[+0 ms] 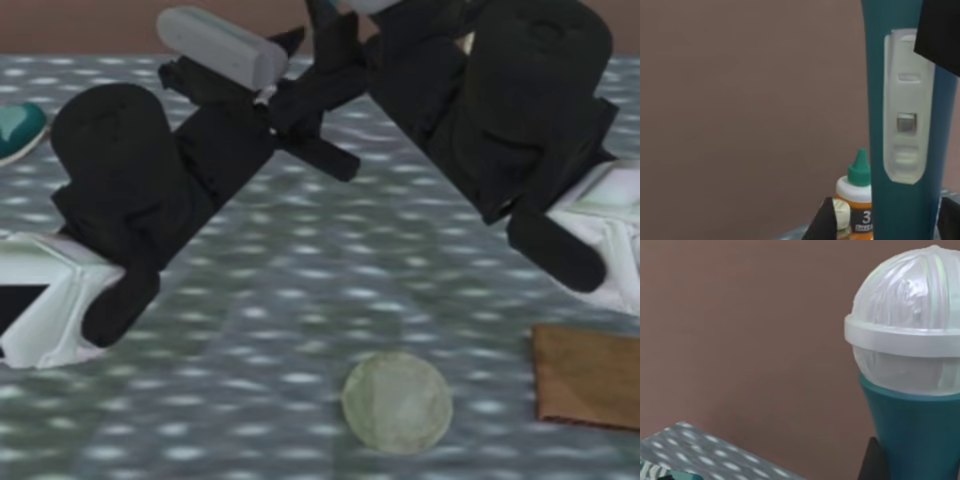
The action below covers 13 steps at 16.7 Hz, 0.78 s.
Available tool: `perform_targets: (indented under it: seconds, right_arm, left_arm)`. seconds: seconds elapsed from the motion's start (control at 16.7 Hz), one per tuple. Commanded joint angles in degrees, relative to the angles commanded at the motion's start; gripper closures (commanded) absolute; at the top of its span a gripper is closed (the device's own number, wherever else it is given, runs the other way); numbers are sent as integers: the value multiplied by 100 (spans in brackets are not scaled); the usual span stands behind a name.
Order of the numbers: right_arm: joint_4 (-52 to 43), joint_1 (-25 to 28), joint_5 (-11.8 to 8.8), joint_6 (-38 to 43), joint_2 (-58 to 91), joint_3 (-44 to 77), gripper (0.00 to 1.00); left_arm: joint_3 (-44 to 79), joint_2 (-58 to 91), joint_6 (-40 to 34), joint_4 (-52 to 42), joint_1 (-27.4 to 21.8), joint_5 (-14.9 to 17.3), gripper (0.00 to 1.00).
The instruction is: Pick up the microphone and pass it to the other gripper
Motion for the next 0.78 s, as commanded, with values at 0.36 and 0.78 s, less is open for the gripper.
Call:
perform_targets:
  seconds: [0.36, 0.78]
  right_arm:
    - [0, 0, 0, 0, 0, 0, 100]
    - [22, -11, 13, -50, -164, -46, 100]
  left_arm:
    - [0, 0, 0, 0, 0, 0, 0]
    - [-159, -36, 69, -15, 278, -206, 0]
